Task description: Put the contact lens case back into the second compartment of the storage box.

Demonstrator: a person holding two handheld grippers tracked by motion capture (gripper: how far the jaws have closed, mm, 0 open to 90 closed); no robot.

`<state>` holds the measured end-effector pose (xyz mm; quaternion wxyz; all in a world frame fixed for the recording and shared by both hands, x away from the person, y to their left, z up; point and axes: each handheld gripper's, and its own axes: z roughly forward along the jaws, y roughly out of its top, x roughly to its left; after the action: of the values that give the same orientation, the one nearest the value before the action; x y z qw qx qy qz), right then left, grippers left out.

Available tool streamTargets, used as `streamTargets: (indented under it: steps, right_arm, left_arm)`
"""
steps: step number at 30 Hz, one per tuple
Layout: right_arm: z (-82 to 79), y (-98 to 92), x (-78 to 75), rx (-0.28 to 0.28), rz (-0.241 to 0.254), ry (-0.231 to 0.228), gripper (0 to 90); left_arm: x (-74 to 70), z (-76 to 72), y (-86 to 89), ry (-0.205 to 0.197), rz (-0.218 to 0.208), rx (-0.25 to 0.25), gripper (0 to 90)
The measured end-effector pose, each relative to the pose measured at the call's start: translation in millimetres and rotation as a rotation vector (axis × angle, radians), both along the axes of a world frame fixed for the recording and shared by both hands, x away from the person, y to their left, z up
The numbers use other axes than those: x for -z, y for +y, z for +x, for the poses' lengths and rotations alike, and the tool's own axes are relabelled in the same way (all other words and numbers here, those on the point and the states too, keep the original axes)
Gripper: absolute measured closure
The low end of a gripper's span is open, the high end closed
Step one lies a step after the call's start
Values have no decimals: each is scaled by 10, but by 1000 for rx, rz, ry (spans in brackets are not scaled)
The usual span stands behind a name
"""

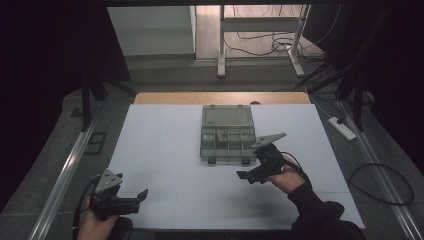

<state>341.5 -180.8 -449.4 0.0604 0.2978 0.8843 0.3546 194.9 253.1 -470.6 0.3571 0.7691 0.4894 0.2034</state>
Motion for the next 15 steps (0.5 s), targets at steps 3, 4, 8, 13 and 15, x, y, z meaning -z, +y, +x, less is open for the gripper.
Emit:
streamTargets:
  steps: [3,4,8,13,15]
  right_arm:
    - [-17,-37,-12,8,3,3,0]
    - [-24,-51,-16,13,4,3,0]
    - [-54,-110,-26,22,-1,7,0]
    - [-83,-179,-26,36,-5,0,0]
    - [-96,-210,-22,42,-1,-2,0]
  left_arm:
    - [0,0,-1,0,1,0,7]
    - [0,1,-2,0,1,0,8]
    - [1,2,-6,1,5,-2,8]
    - [2,4,-3,3,1,-5,8]
    - [2,5,-2,3,1,-5,8]
